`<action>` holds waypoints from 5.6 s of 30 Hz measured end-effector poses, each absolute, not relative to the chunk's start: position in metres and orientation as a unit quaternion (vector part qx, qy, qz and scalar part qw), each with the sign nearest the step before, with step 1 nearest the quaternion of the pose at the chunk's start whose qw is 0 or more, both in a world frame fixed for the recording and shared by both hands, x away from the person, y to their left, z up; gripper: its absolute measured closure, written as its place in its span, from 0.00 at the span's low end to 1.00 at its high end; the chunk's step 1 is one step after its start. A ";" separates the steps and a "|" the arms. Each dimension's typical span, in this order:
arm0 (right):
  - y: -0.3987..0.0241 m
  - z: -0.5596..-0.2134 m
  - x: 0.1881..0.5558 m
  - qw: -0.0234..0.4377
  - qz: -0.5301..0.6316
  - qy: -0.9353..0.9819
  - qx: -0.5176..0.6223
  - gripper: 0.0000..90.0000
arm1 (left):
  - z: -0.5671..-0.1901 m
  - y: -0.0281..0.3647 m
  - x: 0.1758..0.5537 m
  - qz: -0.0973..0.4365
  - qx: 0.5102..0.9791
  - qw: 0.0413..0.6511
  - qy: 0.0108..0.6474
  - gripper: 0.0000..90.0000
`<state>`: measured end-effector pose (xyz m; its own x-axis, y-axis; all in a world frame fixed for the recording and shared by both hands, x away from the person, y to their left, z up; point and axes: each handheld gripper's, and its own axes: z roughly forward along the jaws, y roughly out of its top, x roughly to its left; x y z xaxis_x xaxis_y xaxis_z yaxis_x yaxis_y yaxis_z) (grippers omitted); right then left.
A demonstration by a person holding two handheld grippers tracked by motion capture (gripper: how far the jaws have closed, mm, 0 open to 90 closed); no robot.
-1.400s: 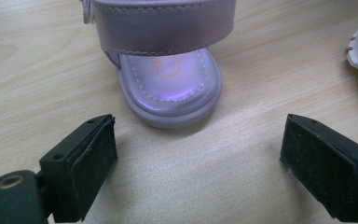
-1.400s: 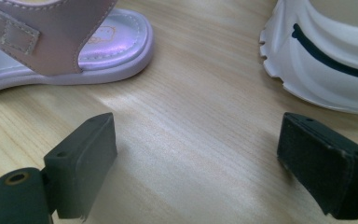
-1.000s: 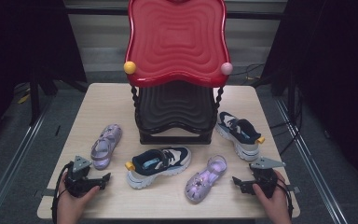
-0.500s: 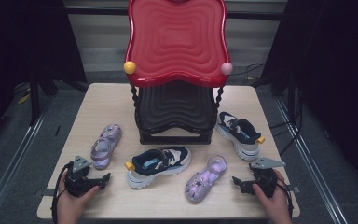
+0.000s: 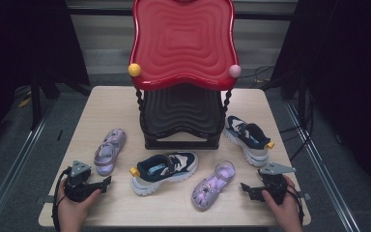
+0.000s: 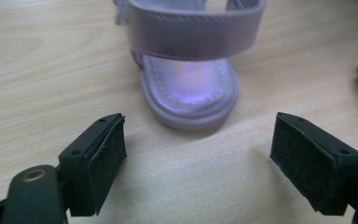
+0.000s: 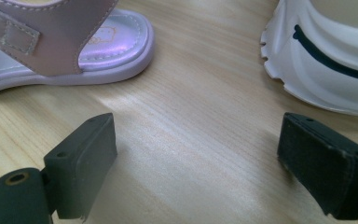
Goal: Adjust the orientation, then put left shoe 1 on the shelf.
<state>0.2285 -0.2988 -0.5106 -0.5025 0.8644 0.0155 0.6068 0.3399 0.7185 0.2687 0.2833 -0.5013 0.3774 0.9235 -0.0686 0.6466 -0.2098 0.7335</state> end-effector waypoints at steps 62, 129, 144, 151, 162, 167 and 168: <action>-0.299 -0.511 0.228 0.189 0.342 0.797 0.462 0.12 | -0.509 0.253 0.323 0.237 0.731 0.321 0.554 0.21; -0.299 -0.511 0.229 0.189 0.342 0.796 0.461 0.12 | -0.468 0.255 0.292 0.237 0.722 0.390 0.520 0.41; -0.299 -0.511 0.228 0.189 0.342 0.797 0.461 0.12 | -0.443 0.252 0.278 0.232 0.731 0.408 0.495 0.41; -0.299 -0.510 0.228 0.188 0.342 0.796 0.463 0.12 | -0.435 0.252 0.271 0.227 0.736 0.415 0.484 0.41; -0.299 -0.510 0.228 0.187 0.342 0.796 0.463 0.12 | -0.428 0.247 0.258 0.224 0.737 0.433 0.467 0.41; -0.299 -0.510 0.228 0.187 0.342 0.796 0.463 0.12 | -0.428 0.247 0.254 0.221 0.738 0.438 0.463 0.41; -0.299 -0.510 0.228 0.187 0.342 0.796 0.463 0.12 | -0.428 0.246 0.254 0.220 0.736 0.441 0.464 0.41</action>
